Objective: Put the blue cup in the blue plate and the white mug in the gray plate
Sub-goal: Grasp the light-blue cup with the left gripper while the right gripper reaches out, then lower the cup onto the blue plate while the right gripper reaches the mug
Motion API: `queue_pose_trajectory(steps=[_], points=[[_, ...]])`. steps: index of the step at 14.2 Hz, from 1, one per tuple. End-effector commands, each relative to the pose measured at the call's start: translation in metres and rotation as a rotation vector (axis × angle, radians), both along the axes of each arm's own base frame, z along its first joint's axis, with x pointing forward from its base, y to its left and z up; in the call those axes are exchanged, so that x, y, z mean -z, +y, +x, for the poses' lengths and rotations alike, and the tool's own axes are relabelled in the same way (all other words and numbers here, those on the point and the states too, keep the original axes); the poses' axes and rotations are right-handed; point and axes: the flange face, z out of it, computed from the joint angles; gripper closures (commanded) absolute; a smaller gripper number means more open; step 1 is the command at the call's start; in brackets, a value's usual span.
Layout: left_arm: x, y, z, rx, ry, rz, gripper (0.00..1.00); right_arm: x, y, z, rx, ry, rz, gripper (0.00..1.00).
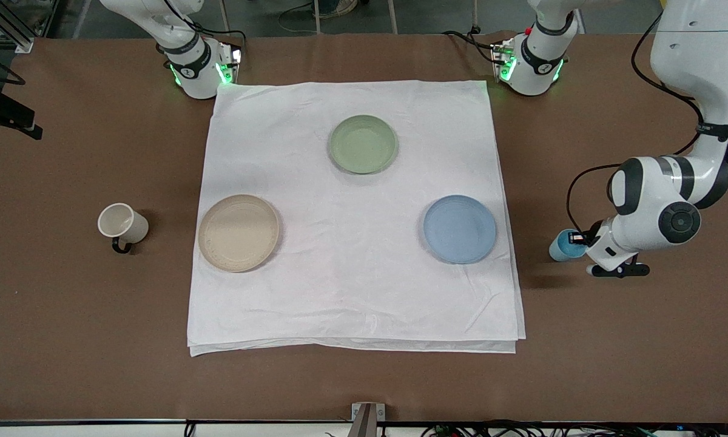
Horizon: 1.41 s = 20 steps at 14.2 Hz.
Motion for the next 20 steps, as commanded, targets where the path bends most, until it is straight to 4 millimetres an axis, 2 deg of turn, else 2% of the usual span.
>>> queue_pose_trajectory(steps=[1,3,5,7,9,11,14,18,19,20], points=[[-0.025,-0.003,0.010,0.004,-0.043,0.004,1.00,0.044,-0.023,0.030,0.030,0.045,-0.010,0.00],[-0.056,-0.022,0.014,0.011,-0.091,-0.004,1.00,0.098,-0.035,0.064,0.032,0.071,-0.021,0.00],[-0.082,-0.061,0.014,-0.024,-0.127,-0.027,1.00,0.131,-0.051,0.080,0.053,0.067,-0.020,0.00],[-0.086,-0.107,0.007,-0.074,-0.085,-0.034,1.00,0.174,-0.067,0.090,0.073,0.058,-0.018,0.00],[-0.080,-0.150,-0.004,-0.091,-0.039,-0.037,1.00,0.223,-0.078,0.093,0.093,0.031,-0.018,0.00],[-0.064,-0.179,-0.011,-0.134,-0.012,-0.024,1.00,0.279,-0.094,0.083,0.130,0.011,-0.003,0.00],[-0.049,-0.226,-0.026,-0.150,0.011,-0.007,0.99,0.341,-0.090,0.074,0.138,-0.025,0.004,0.00],[-0.028,-0.259,-0.039,-0.180,0.059,-0.016,0.96,0.388,-0.083,0.071,0.124,-0.033,-0.001,0.02],[-0.020,-0.266,-0.043,-0.180,0.075,-0.024,0.93,0.399,-0.076,0.066,0.114,-0.040,-0.003,0.04],[-0.016,-0.269,-0.045,-0.176,0.082,-0.025,0.85,0.406,-0.071,0.063,0.108,-0.054,-0.006,0.06]])
